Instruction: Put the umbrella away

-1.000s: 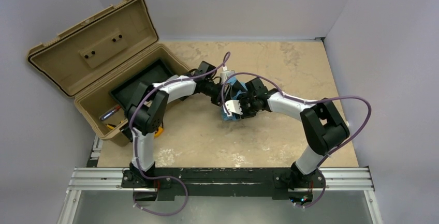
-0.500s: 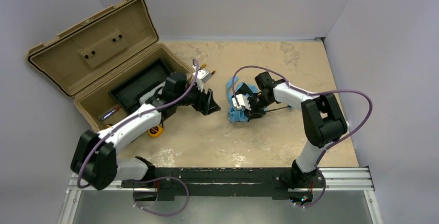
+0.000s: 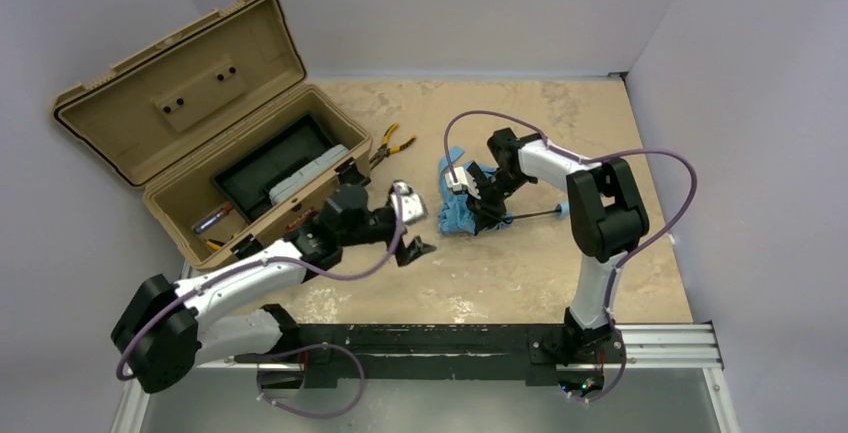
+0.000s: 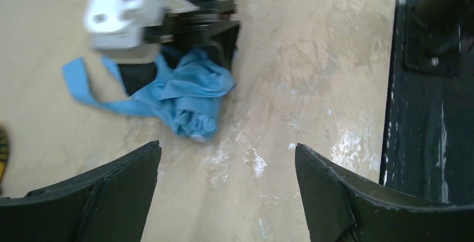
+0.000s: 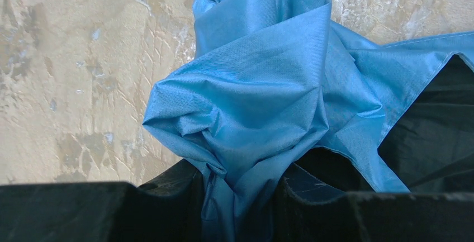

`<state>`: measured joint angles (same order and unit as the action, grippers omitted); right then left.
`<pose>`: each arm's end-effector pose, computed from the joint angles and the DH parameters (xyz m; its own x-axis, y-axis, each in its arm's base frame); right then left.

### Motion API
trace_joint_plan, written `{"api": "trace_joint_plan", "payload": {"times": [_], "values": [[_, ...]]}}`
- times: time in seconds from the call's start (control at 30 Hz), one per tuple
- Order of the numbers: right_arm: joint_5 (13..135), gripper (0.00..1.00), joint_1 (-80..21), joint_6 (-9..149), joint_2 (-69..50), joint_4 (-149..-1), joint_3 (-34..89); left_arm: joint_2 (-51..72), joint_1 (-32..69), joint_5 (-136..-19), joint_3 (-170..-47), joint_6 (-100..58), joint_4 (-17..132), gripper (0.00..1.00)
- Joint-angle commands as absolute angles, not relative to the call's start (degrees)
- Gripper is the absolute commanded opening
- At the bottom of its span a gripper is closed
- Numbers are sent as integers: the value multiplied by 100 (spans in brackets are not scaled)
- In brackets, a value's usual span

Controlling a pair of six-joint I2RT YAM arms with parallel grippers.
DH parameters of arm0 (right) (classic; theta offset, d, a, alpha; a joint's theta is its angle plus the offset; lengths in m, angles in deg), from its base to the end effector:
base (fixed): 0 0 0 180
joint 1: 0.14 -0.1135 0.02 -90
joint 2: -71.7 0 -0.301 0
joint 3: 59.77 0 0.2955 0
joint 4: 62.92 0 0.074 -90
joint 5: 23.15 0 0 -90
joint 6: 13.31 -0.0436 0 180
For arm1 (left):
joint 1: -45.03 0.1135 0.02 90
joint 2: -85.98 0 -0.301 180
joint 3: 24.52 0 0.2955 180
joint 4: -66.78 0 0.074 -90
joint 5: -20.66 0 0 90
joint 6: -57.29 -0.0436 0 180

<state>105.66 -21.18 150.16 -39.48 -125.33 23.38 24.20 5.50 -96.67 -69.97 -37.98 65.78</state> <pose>0.3530 0.1651 0.1473 -0.0017 -0.8010 -0.5986 -0.9730 -0.1368 0.1857 0.1946 -0.1866 0.2621 -0.1458 0.2261 -0.9631 0.9208 0.3871 -0.0485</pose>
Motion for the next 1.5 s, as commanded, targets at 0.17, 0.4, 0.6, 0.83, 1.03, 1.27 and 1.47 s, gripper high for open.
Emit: {"api": "trace_joint_plan", "payload": {"times": [0.17, 0.4, 0.6, 0.83, 1.03, 1.27, 1.47], "values": [[9855, 14, -2353, 14472, -5066, -13246, 1862, 643, -789, -7963, -7569, -6785, 7067, 87], [9559, 14, -2357, 14380, -4552, -12678, 1406, 624, -182, -7717, -7328, -4182, 8089, 86], [9378, 14, -2360, 14418, -4164, -12422, 1170, 1165, 367, -7396, -8073, -1909, 6421, 81], [9529, 14, -2360, 14463, -4005, -12398, 1154, 514, 704, -7331, -9763, -823, 4950, 70], [9609, 14, -2356, 14343, -4041, -12232, 1109, -830, 827, -7371, -11198, -785, 4133, 54], [9656, 14, -2355, 14254, -4124, -12244, 1207, -2193, 822, -7116, -12327, -1086, 3208, 44], [9602, 14, -2359, 14234, -4213, -12351, 1258, -2844, 787, -6956, -12795, -1305, 2630, 44]]}}
